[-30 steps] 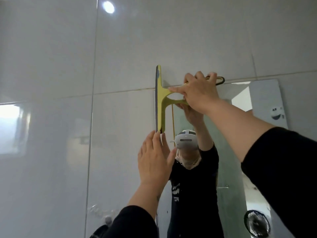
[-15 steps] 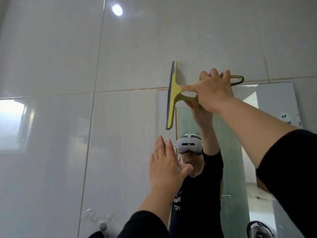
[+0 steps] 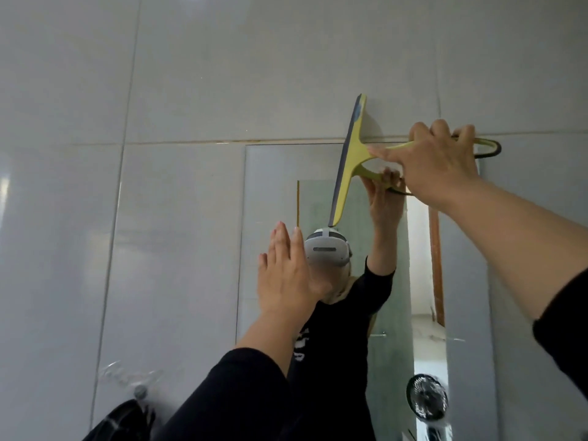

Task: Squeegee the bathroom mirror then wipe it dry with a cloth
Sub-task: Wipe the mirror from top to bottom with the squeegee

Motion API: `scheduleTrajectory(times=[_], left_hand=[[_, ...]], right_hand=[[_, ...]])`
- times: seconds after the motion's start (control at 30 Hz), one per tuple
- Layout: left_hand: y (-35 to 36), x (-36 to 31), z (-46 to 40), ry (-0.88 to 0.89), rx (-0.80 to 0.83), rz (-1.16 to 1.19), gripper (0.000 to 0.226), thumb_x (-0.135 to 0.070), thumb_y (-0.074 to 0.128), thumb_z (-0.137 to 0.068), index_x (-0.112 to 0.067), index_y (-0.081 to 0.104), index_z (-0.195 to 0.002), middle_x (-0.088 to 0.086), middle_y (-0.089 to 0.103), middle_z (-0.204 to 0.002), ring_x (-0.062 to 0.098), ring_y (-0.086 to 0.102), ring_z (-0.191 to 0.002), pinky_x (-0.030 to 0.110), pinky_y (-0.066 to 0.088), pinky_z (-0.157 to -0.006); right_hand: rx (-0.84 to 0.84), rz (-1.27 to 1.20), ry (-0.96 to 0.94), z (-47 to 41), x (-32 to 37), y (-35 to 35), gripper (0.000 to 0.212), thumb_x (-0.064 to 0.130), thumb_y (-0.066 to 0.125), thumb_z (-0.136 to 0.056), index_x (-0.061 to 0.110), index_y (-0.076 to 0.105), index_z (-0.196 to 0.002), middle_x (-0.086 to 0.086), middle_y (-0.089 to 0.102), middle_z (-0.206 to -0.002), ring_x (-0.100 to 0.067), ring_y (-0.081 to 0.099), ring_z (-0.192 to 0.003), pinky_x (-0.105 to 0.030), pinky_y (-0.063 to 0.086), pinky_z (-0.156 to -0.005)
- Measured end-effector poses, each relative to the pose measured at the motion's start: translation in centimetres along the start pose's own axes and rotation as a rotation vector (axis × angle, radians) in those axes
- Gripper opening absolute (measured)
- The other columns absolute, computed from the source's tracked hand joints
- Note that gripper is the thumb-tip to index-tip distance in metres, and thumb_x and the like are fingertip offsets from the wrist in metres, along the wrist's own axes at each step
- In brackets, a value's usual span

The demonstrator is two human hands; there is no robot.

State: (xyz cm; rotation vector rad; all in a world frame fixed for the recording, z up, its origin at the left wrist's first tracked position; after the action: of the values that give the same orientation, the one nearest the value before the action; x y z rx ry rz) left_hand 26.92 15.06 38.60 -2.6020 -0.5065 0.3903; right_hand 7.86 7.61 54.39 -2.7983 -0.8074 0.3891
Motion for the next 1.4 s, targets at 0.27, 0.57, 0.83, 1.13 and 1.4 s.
scheduleTrajectory(times=[0.27,0.57,0.83,1.13,1.4], left_hand=[[0.6,-0.4,0.1,-0.020,0.012,0.060,0.106,-0.051,0.067,-0.077,-0.019,-0.004,-0.150,0.006,-0.017,-0.158,0.024,-0.008,-0.147,0.041,0.018,-0.117],[1.4,0.1,0.0,-0.014,-0.037,0.043,0.111,-0.056,0.071,-0.072,-0.021,0.000,-0.150,0.005,-0.015,-0.159,0.025,-0.004,-0.146,0.045,0.025,-0.114],[1.9,0.2,-0.1,0.002,-0.038,0.039,0.112,-0.056,0.070,-0.072,-0.020,-0.001,-0.150,0.006,-0.016,-0.159,0.026,-0.004,-0.147,0.047,0.025,-0.115],[2.1,0.2,-0.2,0.004,-0.039,0.016,0.112,-0.059,0.068,-0.072,-0.019,-0.001,-0.150,0.007,-0.017,-0.159,0.027,-0.007,-0.147,0.047,0.022,-0.115],[0.9,0.8,0.6,0.049,-0.099,-0.013,0.104,-0.060,0.064,-0.074,-0.013,0.010,-0.149,0.013,-0.002,-0.160,0.028,-0.001,-0.147,0.048,0.015,-0.115]], right_hand=[[0.033,0.024,0.061,2.1,-3.6,0.7,0.065,0.017,0.045,-0.096,0.062,0.023,-0.137,-0.008,0.049,-0.114,-0.029,0.042,-0.113,-0.046,0.032,-0.090],[0.100,-0.013,0.263,5.1,-8.2,1.6,0.054,0.024,0.035,-0.100,0.054,0.022,-0.142,-0.013,0.047,-0.122,-0.032,0.044,-0.113,-0.046,0.035,-0.088],[0.107,-0.236,0.489,6.9,-10.5,2.8,0.044,0.030,0.032,-0.102,0.047,0.034,-0.142,-0.014,0.055,-0.116,-0.035,0.057,-0.103,-0.038,0.044,-0.078],[0.033,-0.612,0.694,10.1,-5.6,5.0,0.049,0.021,0.037,-0.098,0.033,0.036,-0.145,-0.007,0.067,-0.108,-0.029,0.060,-0.105,-0.030,0.041,-0.076],[-0.031,-0.769,0.745,10.4,0.8,5.8,0.051,0.021,0.032,-0.102,0.017,0.023,-0.151,-0.011,0.066,-0.098,-0.026,0.064,-0.094,-0.032,0.048,-0.078]])
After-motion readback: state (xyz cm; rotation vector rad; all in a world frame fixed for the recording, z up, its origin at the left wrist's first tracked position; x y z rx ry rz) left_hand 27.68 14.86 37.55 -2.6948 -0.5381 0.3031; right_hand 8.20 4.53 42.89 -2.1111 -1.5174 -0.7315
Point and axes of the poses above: each hand's wrist, its own z-axis away from the middle knuckle, its own y-axis out of the palm, x = y × z, the point moved 7 cm from there along -z, towards the middle knuckle
